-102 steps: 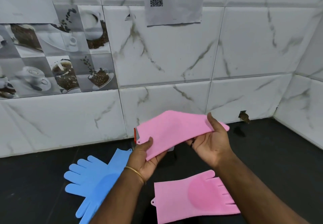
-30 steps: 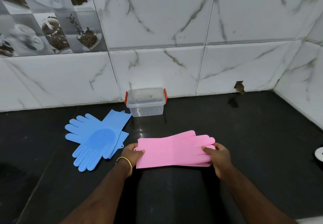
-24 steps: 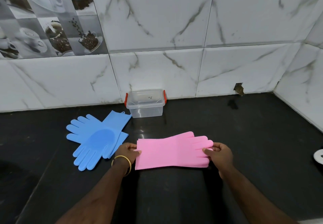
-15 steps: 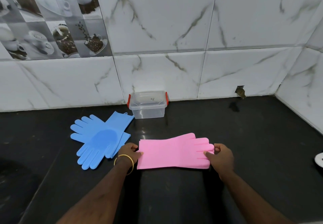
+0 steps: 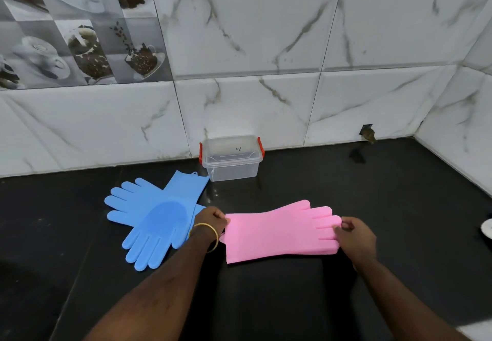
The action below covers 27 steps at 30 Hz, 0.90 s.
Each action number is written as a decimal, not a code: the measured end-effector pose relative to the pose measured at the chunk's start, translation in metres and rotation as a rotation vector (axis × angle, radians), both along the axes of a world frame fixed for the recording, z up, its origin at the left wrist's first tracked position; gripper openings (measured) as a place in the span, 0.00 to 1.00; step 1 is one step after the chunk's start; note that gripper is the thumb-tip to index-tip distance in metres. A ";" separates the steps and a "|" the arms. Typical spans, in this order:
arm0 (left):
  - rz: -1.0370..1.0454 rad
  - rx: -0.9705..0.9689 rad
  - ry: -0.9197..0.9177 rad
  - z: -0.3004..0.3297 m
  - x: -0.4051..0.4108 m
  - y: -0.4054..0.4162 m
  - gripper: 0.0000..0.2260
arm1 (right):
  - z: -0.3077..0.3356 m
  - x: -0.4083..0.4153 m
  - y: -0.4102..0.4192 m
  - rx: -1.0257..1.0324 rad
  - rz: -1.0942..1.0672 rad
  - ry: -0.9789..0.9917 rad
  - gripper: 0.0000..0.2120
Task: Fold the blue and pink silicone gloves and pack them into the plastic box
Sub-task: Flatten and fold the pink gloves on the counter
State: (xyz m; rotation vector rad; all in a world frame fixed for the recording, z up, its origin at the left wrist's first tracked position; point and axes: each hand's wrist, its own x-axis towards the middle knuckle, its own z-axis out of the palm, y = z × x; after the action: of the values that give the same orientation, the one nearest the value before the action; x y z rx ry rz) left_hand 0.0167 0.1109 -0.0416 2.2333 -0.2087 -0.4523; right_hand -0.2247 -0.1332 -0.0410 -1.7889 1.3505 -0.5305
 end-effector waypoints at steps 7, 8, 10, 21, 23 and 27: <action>-0.013 -0.099 0.024 0.007 0.001 -0.003 0.08 | -0.003 -0.001 0.001 0.075 -0.004 -0.027 0.13; -0.005 -0.103 0.037 0.007 0.002 -0.004 0.08 | -0.003 -0.003 0.000 0.077 -0.002 -0.022 0.13; 0.011 -0.107 0.070 0.008 0.003 -0.004 0.08 | -0.002 -0.005 -0.002 0.089 0.003 -0.028 0.12; -0.101 0.009 0.101 0.012 0.010 -0.013 0.08 | 0.001 -0.017 -0.012 0.128 0.142 -0.046 0.14; -0.111 0.043 0.056 0.009 0.011 -0.016 0.08 | 0.000 -0.019 -0.013 0.131 0.158 -0.043 0.15; -0.049 0.043 0.021 -0.003 0.010 -0.019 0.04 | 0.002 -0.019 -0.009 0.132 0.146 0.005 0.24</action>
State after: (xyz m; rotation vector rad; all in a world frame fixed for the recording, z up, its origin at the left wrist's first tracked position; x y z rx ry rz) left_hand 0.0267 0.0919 -0.0442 2.2683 -0.2447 -0.5109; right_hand -0.2434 -0.1426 -0.0391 -1.7645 1.2183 -0.3504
